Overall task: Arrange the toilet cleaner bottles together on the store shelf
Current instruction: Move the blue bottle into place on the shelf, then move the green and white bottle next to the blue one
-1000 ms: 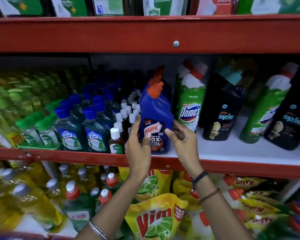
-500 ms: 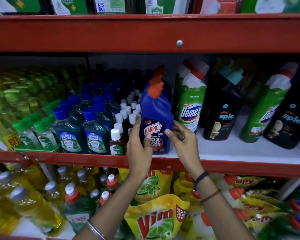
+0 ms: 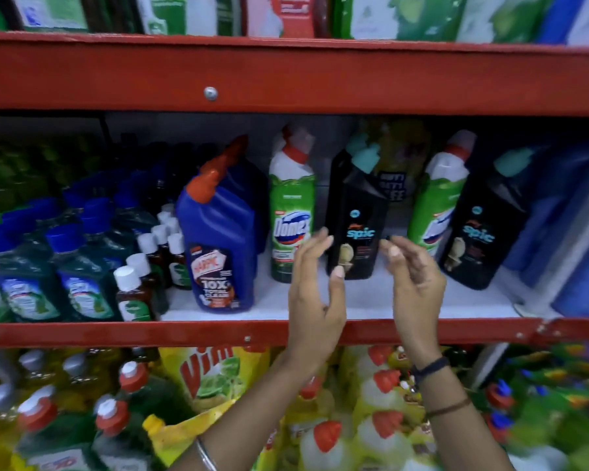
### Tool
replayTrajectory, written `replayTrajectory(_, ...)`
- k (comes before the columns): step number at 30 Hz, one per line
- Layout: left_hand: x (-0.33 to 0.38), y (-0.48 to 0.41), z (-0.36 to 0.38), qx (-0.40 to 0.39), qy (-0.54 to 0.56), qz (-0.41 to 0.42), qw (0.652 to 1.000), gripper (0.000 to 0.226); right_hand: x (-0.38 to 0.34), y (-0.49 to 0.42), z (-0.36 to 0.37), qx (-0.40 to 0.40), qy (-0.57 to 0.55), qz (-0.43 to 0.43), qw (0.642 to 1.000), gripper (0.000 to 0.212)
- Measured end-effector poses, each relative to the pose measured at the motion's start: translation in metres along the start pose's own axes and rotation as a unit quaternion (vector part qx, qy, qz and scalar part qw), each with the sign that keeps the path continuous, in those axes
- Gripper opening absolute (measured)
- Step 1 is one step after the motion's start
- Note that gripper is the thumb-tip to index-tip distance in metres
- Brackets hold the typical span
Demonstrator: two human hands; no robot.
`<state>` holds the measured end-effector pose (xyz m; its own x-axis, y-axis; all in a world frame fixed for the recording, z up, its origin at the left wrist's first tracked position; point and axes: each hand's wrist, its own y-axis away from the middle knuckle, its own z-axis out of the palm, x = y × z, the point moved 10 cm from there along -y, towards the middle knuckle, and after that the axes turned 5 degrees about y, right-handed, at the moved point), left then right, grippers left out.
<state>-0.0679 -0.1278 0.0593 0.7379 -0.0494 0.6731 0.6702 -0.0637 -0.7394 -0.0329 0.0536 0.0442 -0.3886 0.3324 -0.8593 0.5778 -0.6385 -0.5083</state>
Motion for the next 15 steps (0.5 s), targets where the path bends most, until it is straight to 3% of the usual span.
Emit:
replayTrajectory(4,-0.02,0.003,0.074,-0.077,0.031,-0.073,0.994,0.038,0.019,-0.037,-0.055,0.06,0.04,0.007,0.997,0.014)
replayTrajectory(8,-0.041,-0.003,0.133,-0.132,0.042,-0.148,0.979,0.045,0.046,-0.075,-0.063,0.01,0.07,0.048,0.996,0.032)
replayTrajectory(11,-0.058,-0.015,0.158,-0.12,0.066,-0.194,0.971,0.049,0.067,-0.093,-0.054,-0.056,0.059,0.094,0.992,0.044)
replayTrajectory(15,-0.065,-0.022,0.172,-0.087,0.055,-0.161,0.981,0.049,0.075,-0.101,-0.047,-0.086,0.094,0.068,0.99,0.047)
